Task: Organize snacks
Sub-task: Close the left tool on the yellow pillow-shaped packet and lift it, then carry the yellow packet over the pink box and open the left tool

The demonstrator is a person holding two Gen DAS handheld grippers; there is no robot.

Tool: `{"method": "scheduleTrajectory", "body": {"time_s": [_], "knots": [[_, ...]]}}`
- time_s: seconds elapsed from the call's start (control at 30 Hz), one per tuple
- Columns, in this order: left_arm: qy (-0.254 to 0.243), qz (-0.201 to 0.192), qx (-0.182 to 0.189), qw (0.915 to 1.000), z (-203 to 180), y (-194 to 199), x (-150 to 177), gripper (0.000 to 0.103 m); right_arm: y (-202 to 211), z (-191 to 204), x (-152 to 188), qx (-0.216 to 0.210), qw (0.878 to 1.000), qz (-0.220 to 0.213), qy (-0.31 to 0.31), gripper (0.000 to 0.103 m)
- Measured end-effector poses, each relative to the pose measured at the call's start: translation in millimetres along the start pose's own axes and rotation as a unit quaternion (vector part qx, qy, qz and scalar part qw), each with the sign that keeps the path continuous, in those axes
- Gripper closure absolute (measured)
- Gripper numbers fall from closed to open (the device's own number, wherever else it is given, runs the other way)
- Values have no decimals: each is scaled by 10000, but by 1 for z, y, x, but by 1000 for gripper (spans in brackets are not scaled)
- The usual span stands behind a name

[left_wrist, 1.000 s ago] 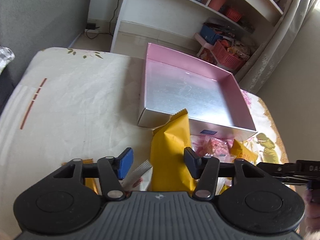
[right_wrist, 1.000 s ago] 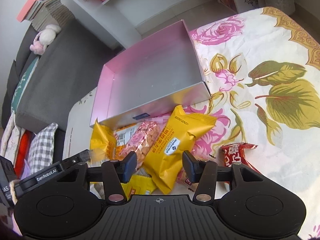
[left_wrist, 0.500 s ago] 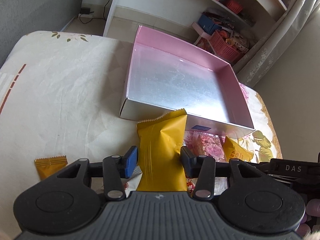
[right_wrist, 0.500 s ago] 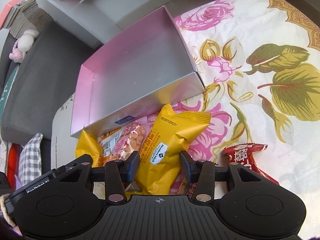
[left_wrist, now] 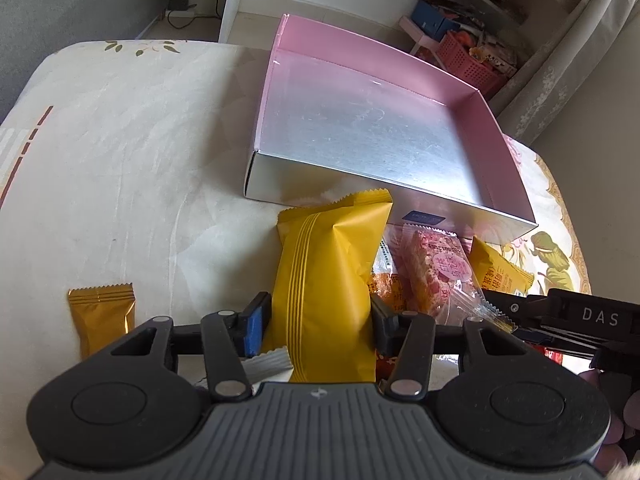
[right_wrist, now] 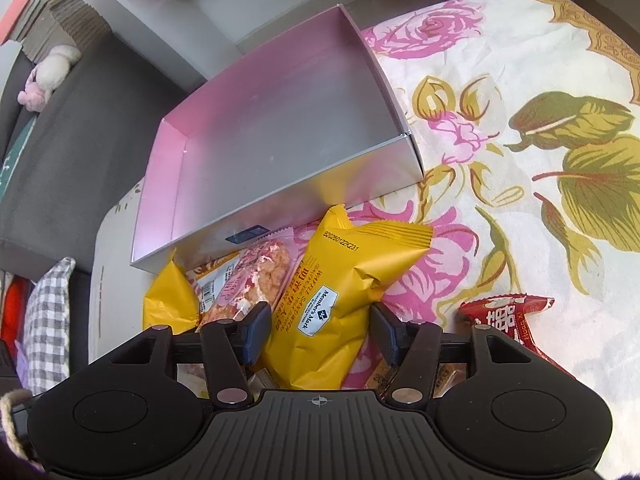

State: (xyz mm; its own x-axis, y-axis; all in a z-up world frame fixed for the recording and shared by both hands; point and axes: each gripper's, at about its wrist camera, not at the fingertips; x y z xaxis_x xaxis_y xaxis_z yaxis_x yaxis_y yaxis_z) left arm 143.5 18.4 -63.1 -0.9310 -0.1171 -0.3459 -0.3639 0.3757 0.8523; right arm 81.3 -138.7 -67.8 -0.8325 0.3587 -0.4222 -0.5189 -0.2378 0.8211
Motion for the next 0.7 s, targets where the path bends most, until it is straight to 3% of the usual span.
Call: {"method": "scheduleTrajectory", "body": {"time_s": [0.2,0.7], "knots": [[7,-126,-19,9999,-1,7,2,63,7,6,0,127,9996,-101,235,65],[36,-457,82,9989,-2,28,-4,65,33,-1,-5,25,9992,-388,128,72]]}}
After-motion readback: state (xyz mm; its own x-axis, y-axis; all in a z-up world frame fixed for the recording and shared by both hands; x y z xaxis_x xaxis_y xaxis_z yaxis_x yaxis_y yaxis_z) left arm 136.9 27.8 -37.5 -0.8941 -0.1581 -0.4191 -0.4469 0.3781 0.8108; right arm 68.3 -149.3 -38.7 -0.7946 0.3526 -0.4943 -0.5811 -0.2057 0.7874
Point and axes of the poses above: each gripper's, at about its wrist camera, not at the fingertips, and y roughly against the way its jaws point, z to its left, x to its underside, and after that the axes turned 10 degrees about y, right-handed
